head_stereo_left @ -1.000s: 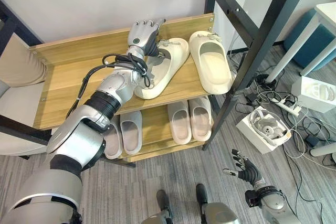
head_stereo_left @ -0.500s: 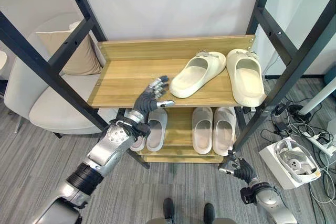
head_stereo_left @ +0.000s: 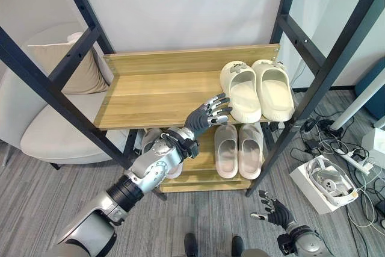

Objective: Arrange the slippers neatly on the shoe rack.

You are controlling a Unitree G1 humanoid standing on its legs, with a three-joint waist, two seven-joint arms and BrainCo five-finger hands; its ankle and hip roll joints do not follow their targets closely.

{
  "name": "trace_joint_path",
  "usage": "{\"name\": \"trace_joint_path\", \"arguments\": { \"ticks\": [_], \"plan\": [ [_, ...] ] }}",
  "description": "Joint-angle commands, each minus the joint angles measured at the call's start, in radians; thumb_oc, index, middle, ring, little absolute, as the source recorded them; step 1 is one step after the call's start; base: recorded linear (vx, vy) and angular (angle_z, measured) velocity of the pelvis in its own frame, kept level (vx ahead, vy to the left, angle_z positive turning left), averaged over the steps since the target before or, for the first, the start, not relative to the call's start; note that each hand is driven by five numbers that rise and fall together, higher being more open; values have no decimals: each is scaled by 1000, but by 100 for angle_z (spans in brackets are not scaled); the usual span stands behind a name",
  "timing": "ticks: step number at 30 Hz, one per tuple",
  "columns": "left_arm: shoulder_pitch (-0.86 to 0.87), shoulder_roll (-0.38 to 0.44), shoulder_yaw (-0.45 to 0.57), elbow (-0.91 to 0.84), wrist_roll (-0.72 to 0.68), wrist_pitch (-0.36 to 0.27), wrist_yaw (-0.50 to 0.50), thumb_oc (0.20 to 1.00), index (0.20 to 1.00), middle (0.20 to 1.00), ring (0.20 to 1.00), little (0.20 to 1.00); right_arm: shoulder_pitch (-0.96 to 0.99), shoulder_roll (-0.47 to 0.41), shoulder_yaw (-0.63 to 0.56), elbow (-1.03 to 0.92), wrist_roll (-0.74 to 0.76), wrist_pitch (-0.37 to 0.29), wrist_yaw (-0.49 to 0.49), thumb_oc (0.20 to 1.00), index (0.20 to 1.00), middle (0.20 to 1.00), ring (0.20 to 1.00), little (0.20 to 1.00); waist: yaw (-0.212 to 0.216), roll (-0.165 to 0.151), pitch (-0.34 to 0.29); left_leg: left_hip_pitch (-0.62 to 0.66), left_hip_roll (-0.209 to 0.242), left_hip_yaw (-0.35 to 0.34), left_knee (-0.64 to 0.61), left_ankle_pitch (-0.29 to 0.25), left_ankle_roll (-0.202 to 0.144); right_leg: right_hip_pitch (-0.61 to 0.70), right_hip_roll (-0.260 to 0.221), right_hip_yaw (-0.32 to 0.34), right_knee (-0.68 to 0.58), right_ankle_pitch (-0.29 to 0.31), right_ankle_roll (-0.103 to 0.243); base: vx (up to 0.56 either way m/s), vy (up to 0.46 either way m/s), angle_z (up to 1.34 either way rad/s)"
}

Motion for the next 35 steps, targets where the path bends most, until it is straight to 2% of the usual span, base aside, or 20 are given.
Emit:
{"name": "trace_joint_path", "arguments": {
  "ticks": [1, 2, 3, 4, 6, 7, 8, 11, 13, 15, 16, 17, 19, 21, 24, 30, 31, 35],
  "plan": [
    [-73, -52, 104, 44, 180, -77, 89, 1000, 1000, 1000, 1000, 1000, -17, 22, -15, -55, -12, -41, -18, 1000, 1000, 1000, 1000, 1000, -15, -61, 22, 69, 28, -3, -6, -104, -28, 25, -71, -39, -113, 73, 88, -8, -14, -9],
    [-56, -79, 179, 31, 258, -122, 166, 1000, 1000, 1000, 1000, 1000, -25, 39, -12, -44, -14, -50, -30, 1000, 1000, 1000, 1000, 1000, -8, -64, 25, 69, 27, -9, -6, -104, -28, 27, -70, -43, -112, 69, 86, -20, -25, -4],
    [-10, -65, 278, -93, 348, -183, 201, 1000, 1000, 1000, 1000, 1000, -38, 52, -13, -33, -13, -69, -37, 1000, 1000, 1000, 1000, 1000, -1, -71, 27, 68, 29, -17, -6, -105, -31, 31, -69, -49, -113, 66, 84, -16, -20, 6],
    [16, -43, 320, -164, 369, -227, 170, 1000, 1000, 1000, 1000, 1000, -42, 57, -14, -32, -7, -82, -31, 1000, 1000, 1000, 1000, 1000, 3, -73, 25, 70, 30, -16, -6, -106, -33, 33, -68, -49, -113, 65, 85, 4, -3, 25],
    [108, 25, 382, -362, 342, -279, -1, 1000, 1000, 1000, 1000, 1000, -27, 71, -36, -39, 17, -101, 10, 1000, 1000, 1000, 1000, 1000, 20, -74, 12, 75, 33, -15, -6, -113, -37, 43, -71, -54, -116, 63, 87, 30, 22, 25],
    [143, 34, 378, -405, 300, -271, -51, 1000, 1000, 1000, 1000, 1000, -22, 80, -38, -32, 21, -102, 20, 1000, 1000, 1000, 1000, 1000, 24, -74, 8, 76, 32, -16, -6, -114, -37, 46, -71, -57, -115, 62, 86, 17, 20, 8],
    [180, 78, 338, -457, 248, -243, -156, 1000, 1000, 1000, 1000, 1000, -22, 88, -40, -20, 25, -101, 35, 1000, 1000, 1000, 1000, 1000, 32, -73, 3, 78, 32, -20, -6, -114, -37, 50, -72, -60, -114, 61, 87, 5, 14, 13],
    [207, 233, 263, -514, 242, -203, -281, 1000, 1000, 1000, 1000, 1000, -22, 84, -43, -10, 23, -104, 60, 1000, 1000, 1000, 1000, 1000, 43, -69, -6, 79, 32, -24, -6, -114, -37, 56, -73, -66, -111, 59, 88, 5, 8, 13],
    [245, 297, 206, -495, 222, -177, -326, 1000, 1000, 1000, 1000, 1000, -33, 85, -30, 3, 22, -109, 65, 1000, 1000, 1000, 1000, 1000, 50, -69, -9, 81, 31, -27, -6, -114, -36, 57, -73, -69, -109, 59, 88, 0, 1, -4],
    [271, 346, 143, -479, 257, -161, -361, 1000, 1000, 1000, 1000, 1000, -43, 75, -21, 9, 20, -109, 68, 1000, 1000, 1000, 1000, 1000, 52, -68, -12, 83, 31, -28, -6, -114, -35, 60, -73, -71, -107, 58, 89, -1, 1, -5],
    [332, 363, 101, -436, 302, -148, -380, 1000, 1000, 1000, 1000, 1000, -53, 66, -18, 8, 22, -112, 74, 1000, 1000, 1000, 1000, 1000, 56, -66, -11, 85, 30, -30, -6, -114, -34, 61, -73, -71, -104, 57, 88, 0, 0, 0],
    [334, 363, 101, -435, 302, -149, -381, 1000, 1000, 1000, 1000, 1000, -52, 65, -18, 8, 22, -112, 74, 1000, 1000, 1000, 1000, 1000, 56, -66, -12, 85, 30, -30, -6, -114, -34, 61, -73, -71, -104, 57, 88, 0, 0, 0],
    [399, 338, 78, -362, 358, -142, -375, 1000, 1000, 1000, 1000, 1000, -60, 61, -13, 7, 28, -113, 73, 1000, 1000, 1000, 1000, 1000, 58, -67, -11, 88, 31, -31, -6, -114, -32, 62, -74, -71, -101, 55, 88, 0, 0, 0],
    [499, 267, 88, -214, 489, -139, -336, 1000, 1000, 1000, 1000, 1000, -64, 55, -23, 4, 33, -110, 67, 1000, 1000, 1000, 1000, 1000, 62, -68, -11, 89, 30, -35, -6, -114, -29, 62, -74, -70, -99, 54, 86, 0, 0, 0],
    [590, 184, 129, -55, 588, -125, -280, 1000, 1000, 1000, 1000, 1000, -60, 49, -41, -4, 32, -99, 58, 1000, 1000, 1000, 1000, 1000, 66, -68, -11, 88, 29, -36, -6, -113, -25, 62, -74, -70, -97, 53, 85, -10, 15, 4],
    [690, -9, 272, 229, 599, -88, -122, 1000, 1000, 1000, 1000, 1000, -52, 66, -69, 4, 25, -77, 18, 1000, 1000, 1000, 1000, 1000, 85, -76, -13, 85, 28, -48, -6, -107, -20, 64, -75, -80, -96, 51, 78, -16, 6, 6],
    [684, -37, 311, 267, 643, -106, -61, 1000, 1000, 1000, 1000, 1000, -51, 72, -73, 11, 16, -79, 2, 1000, 1000, 1000, 1000, 1000, 90, -80, -14, 83, 27, -51, -6, -105, -20, 65, -75, -85, -97, 50, 77, -7, -3, 8],
    [669, -76, 361, 325, 647, -114, 6, 1000, 1000, 1000, 1000, 1000, -40, 79, -83, 28, -11, -74, -27, 1000, 1000, 1000, 1000, 1000, 93, -87, -15, 81, 24, -56, -6, -103, -19, 67, -75, -90, -98, 51, 76, -2, -3, 6]
  ]
}}
